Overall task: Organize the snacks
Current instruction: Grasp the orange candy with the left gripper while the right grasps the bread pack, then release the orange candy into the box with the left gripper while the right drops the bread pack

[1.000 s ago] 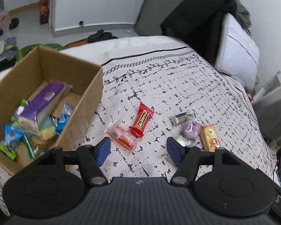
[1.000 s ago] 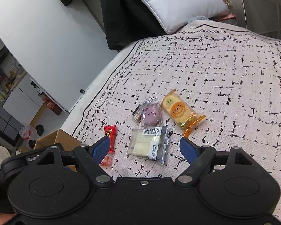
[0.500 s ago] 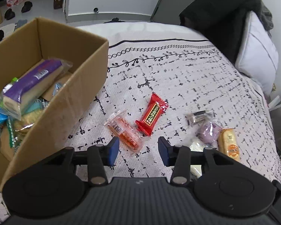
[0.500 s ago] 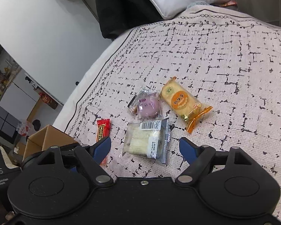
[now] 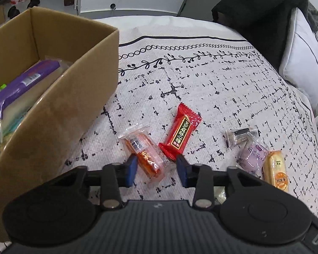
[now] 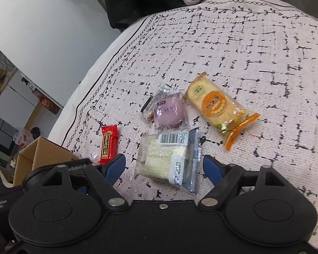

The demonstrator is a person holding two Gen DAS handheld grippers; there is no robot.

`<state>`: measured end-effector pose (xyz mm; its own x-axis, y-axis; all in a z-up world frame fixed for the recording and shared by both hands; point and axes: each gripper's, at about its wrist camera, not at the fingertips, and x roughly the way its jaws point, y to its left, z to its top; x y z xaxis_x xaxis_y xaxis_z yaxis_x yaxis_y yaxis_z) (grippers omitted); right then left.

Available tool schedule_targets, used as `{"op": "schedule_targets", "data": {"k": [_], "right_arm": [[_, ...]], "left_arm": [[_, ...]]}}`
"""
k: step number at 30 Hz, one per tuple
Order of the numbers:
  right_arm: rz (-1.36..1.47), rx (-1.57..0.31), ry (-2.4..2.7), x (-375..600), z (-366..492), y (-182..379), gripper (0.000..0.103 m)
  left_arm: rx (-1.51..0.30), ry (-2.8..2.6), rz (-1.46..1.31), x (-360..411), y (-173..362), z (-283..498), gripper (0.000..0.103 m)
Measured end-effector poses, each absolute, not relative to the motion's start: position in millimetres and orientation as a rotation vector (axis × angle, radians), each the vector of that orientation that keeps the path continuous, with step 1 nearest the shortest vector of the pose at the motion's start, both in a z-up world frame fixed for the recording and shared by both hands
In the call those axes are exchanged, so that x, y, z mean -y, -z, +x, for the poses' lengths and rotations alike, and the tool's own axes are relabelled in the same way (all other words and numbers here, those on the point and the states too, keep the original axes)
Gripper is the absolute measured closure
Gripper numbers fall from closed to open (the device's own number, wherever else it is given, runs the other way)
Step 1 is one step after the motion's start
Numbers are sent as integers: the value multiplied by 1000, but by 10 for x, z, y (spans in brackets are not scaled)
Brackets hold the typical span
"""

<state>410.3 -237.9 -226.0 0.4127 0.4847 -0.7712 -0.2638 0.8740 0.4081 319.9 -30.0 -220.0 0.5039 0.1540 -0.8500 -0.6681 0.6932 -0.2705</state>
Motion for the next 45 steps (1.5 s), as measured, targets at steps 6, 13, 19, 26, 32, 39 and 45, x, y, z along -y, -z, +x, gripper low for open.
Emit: {"op": "schedule_targets", "data": {"k": [6,13,19,26,32,39,45], "right_arm": [[202,-1039,-456,2261,4150,2300,23],[136,-1032,-438,2136,4150,2328,19],[71,-1008,-433,2066,4122,2363,25],[40,-1006,-434,2122,4076,2303,52],[78,-965,-466,2182,3991,2127,55],[107,-922,-507,2188,3901,1931,55],[125,-879,-547,2146,3775,1741,55]], "left_arm": [[-924,-530,-657,254,2193,3176,79],[-934,-481,-662,239,2143,3095,80],[-926,-478,-653,218,2054,2997,80],[-907,-471,-640,219,1910,2911,80],[-887,-474,-619,234,1758,2795,80],[-850,-460,-596,197,1527,2646,80],[-816,-452,-577,141,1315,2559,80]]}}
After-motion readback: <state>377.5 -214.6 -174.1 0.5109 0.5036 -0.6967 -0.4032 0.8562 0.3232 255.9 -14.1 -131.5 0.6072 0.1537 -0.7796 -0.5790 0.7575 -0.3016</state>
